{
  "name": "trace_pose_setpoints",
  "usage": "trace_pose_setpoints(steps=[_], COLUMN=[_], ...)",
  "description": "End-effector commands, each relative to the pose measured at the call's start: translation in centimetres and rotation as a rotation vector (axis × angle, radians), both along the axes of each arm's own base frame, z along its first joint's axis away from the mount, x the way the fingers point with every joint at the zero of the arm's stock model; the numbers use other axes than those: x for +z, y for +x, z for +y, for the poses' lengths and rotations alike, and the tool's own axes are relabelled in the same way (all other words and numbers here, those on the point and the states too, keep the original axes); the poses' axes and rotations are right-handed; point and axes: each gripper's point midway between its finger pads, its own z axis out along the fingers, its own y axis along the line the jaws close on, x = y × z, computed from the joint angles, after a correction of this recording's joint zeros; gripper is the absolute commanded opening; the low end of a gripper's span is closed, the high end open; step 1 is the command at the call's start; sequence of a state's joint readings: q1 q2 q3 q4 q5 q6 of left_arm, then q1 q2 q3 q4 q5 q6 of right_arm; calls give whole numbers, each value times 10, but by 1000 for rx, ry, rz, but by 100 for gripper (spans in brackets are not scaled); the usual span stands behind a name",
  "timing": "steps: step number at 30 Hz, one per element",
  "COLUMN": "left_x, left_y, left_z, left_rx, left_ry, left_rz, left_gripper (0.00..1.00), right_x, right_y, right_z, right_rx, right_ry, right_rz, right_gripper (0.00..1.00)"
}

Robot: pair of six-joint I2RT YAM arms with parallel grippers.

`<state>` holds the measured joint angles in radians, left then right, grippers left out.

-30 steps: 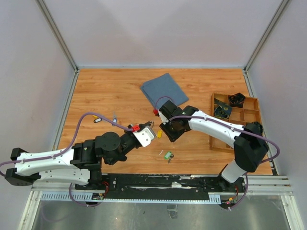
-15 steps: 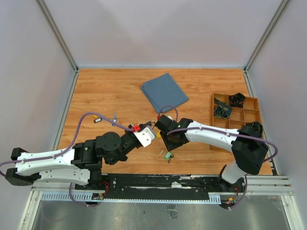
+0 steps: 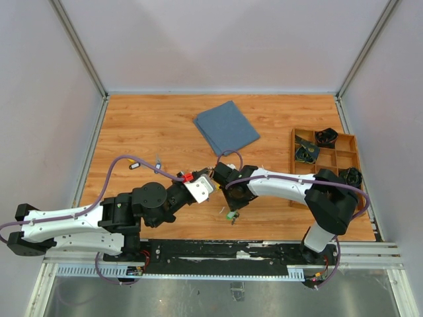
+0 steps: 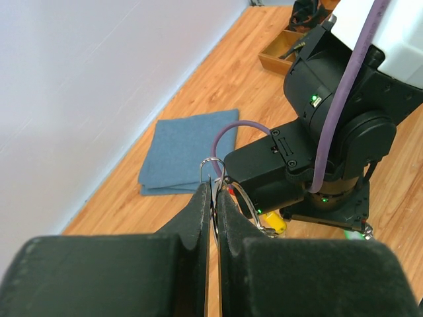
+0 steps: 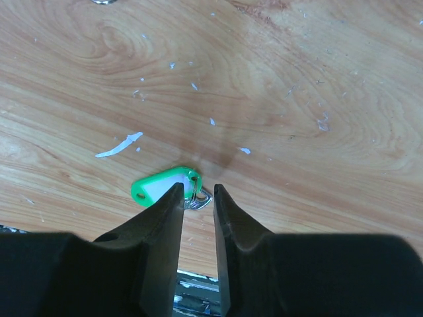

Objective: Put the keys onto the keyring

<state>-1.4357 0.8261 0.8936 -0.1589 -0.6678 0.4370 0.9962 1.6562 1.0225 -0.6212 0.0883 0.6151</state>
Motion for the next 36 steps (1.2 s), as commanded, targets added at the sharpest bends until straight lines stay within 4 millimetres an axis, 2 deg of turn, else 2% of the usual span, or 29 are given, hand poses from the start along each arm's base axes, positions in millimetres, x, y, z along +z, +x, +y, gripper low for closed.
trace_pose_setpoints(steps=[1, 8, 16, 22, 24, 29, 36], left_x=[8, 8, 7, 7, 7, 8, 10], left_y=[0, 0, 1, 0, 1, 1, 0], left_z=[1, 0, 1, 1, 2, 2, 0], left_rx=[0, -1, 1, 1, 3, 3, -5], left_ry=[-51, -50, -47, -46, -47, -47, -51], left_rz=[-6, -9, -9, -9, -9, -10, -17], left_gripper=[1, 0, 0, 1, 1, 0, 1], right_x=[-6, -7, -8, -6, -1, 26, 99], right_y=[-6, -8, -10, -11, -9, 6, 29], right_z=[-6, -7, -7, -7, -8, -10, -1], right_rx=[-18, -13, -3, 14, 22, 99, 396], right_ry=[-33, -47, -54, -48, -39, 8, 141], right_rz=[11, 16, 27, 24, 2, -113, -381], right_gripper=[24, 16, 13, 1, 1, 0, 1])
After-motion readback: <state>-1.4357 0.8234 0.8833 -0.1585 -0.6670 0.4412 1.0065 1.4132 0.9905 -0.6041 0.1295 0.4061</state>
